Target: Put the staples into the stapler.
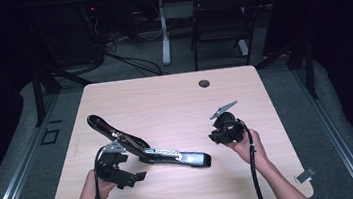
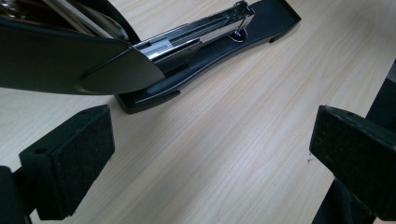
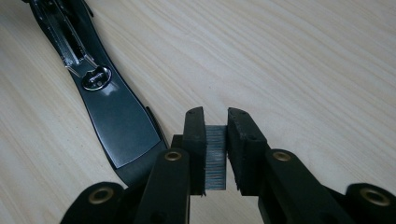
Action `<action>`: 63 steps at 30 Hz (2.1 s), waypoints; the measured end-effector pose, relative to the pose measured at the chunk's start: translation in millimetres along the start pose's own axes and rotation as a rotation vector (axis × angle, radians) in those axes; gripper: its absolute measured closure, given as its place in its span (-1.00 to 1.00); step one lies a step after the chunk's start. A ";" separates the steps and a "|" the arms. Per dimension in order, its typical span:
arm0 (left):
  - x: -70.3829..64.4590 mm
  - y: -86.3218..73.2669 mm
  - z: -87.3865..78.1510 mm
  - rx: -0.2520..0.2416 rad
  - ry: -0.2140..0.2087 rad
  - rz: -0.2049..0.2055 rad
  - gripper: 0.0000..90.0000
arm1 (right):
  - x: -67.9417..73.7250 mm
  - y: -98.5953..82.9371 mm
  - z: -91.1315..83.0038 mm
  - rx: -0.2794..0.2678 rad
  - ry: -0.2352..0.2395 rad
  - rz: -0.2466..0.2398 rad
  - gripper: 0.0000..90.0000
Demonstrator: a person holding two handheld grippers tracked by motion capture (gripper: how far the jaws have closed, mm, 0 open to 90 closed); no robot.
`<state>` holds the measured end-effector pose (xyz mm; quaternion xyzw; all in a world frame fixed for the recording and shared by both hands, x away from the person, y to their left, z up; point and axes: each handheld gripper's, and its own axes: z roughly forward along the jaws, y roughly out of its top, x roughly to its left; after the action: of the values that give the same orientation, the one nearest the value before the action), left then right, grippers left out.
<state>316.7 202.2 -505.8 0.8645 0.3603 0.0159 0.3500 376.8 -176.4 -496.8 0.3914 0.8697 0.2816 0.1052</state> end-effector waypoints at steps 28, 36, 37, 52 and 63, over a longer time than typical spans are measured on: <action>2.8 0.1 -0.5 -0.010 -0.014 -0.019 -1.00 | 15.9 26.1 15.6 -0.012 0.058 -0.088 0.74; 3.5 -1.1 -1.9 -0.022 -0.026 -0.026 -1.00 | 20.0 27.4 15.6 -0.014 0.078 -0.112 0.74; 3.9 -1.1 -2.3 -0.023 -0.026 -0.026 -1.00 | 20.9 27.8 15.9 -0.011 0.085 -0.117 0.74; 4.5 -0.8 -2.0 -0.025 -0.019 -0.033 -1.00 | 31.6 40.0 20.4 -0.017 0.151 -0.181 0.74; 4.9 -0.9 -4.3 -0.040 -0.003 -0.034 -1.00 | 37.4 55.0 22.4 -0.035 0.209 -0.214 0.75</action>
<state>318.5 208.3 -504.3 0.8511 0.3741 0.0157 0.3680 394.9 -110.2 -482.3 0.2633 0.9075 0.3233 0.0501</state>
